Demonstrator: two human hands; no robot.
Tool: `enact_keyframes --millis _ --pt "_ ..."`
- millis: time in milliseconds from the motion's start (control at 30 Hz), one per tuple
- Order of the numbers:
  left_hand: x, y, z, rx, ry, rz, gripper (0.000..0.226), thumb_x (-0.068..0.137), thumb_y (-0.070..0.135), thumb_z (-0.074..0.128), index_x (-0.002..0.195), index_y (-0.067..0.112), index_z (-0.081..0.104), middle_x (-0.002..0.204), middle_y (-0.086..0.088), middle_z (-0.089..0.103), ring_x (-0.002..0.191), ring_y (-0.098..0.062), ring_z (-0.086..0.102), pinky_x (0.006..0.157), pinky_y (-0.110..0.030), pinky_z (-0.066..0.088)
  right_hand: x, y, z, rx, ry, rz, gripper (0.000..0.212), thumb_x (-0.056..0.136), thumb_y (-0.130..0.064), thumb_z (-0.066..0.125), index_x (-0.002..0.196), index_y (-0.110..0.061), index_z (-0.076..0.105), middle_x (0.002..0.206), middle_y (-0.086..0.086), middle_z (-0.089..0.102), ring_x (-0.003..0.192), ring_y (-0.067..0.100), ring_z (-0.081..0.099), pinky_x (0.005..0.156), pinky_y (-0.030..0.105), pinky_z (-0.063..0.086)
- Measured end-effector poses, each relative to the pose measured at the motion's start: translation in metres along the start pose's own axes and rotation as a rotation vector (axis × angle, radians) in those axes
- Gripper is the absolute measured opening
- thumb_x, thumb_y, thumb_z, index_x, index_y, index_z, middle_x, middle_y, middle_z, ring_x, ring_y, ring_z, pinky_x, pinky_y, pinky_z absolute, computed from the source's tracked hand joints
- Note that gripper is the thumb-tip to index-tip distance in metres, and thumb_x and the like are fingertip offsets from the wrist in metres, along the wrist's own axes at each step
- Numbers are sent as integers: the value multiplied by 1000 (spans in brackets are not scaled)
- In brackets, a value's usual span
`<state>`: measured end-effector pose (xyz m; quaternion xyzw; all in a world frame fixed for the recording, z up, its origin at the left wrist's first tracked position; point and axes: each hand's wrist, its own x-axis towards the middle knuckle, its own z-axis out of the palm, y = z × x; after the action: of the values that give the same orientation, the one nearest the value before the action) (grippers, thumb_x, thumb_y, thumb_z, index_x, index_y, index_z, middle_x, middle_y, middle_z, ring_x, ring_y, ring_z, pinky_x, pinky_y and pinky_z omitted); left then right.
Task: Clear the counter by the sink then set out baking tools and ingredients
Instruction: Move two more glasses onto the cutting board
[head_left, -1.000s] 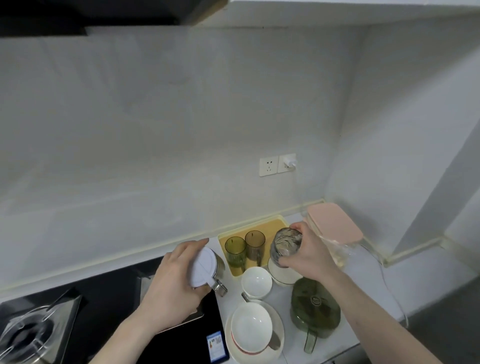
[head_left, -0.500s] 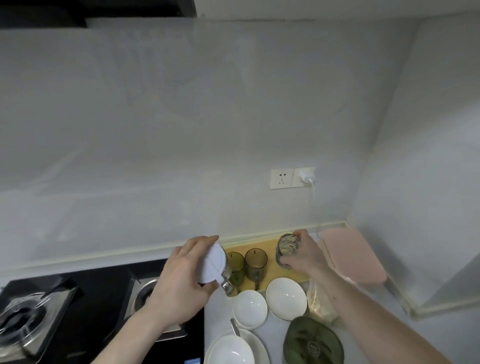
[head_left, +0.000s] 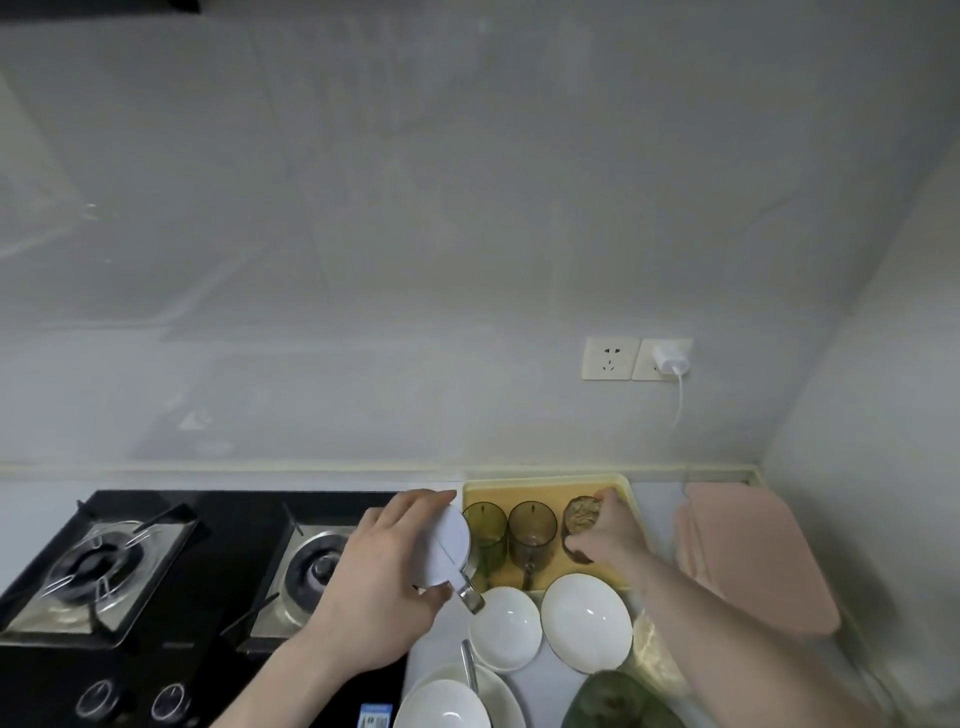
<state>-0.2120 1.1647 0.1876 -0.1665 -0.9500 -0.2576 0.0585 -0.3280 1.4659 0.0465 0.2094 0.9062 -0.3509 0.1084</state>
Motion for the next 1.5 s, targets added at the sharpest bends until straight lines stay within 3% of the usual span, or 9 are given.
enact_keyframes --millis 300,567,633,767,867,933,1133,1333,1500 --pt "2 -1 6 33 5 -46 88 71 37 76 149 43 35 148 26 35 120 -10 43 106 -28 39 18 10 21 -58 -39 23 87 63 -13 85 139 -15 41 132 8 56 115 27 58 76 26 46" --pt "10 0 15 9 9 -57 86 71 36 77 147 44 38 144 25 37 118 -11 44 105 -27 40 19 11 9 -74 -157 -7 102 65 -18 90 151 -17 36 149 7 46 132 29 50 96 32 50" --pt "12 0 17 6 11 -60 86 71 39 77 147 44 38 144 24 39 118 -11 45 104 -26 39 13 8 -1 -65 -97 -60 96 67 -16 85 150 -19 37 151 5 42 133 28 49 101 34 49" --pt "19 -1 22 -31 27 -97 86 70 51 79 146 42 40 141 27 45 121 -9 46 103 -24 39 -30 -11 -24 52 58 -356 54 78 -19 74 128 -28 57 134 -9 56 120 10 57 99 30 49" --pt "25 1 25 -114 38 -189 93 62 56 83 145 41 43 128 31 51 119 -8 46 98 -24 41 -80 -37 -44 344 -298 -431 22 86 -20 75 104 -30 69 103 -9 72 94 8 71 87 35 58" --pt "29 2 27 -151 57 -231 95 57 57 86 141 41 46 119 32 55 114 -10 49 95 -28 46 -107 -51 -54 454 -491 -488 10 92 -25 70 102 -28 71 101 -2 74 91 16 74 75 33 57" --pt "33 7 38 -195 84 -223 94 51 57 89 135 44 48 109 33 61 104 -4 51 86 -27 49 -129 -60 -53 390 -442 -574 13 91 -48 66 96 -36 69 97 -8 73 84 14 71 77 33 59" --pt "36 13 49 -210 78 -205 95 54 56 90 136 45 44 112 34 58 105 -2 48 84 -22 48 -121 -49 -51 387 -486 -537 13 101 -33 60 103 -21 59 86 -3 73 66 16 65 58 24 46" --pt "41 15 52 -349 -13 -183 101 58 60 88 142 51 34 129 27 54 120 1 52 97 -22 49 -104 -28 -53 568 -467 -454 7 104 -10 54 110 -7 56 79 3 68 65 22 59 59 28 49"
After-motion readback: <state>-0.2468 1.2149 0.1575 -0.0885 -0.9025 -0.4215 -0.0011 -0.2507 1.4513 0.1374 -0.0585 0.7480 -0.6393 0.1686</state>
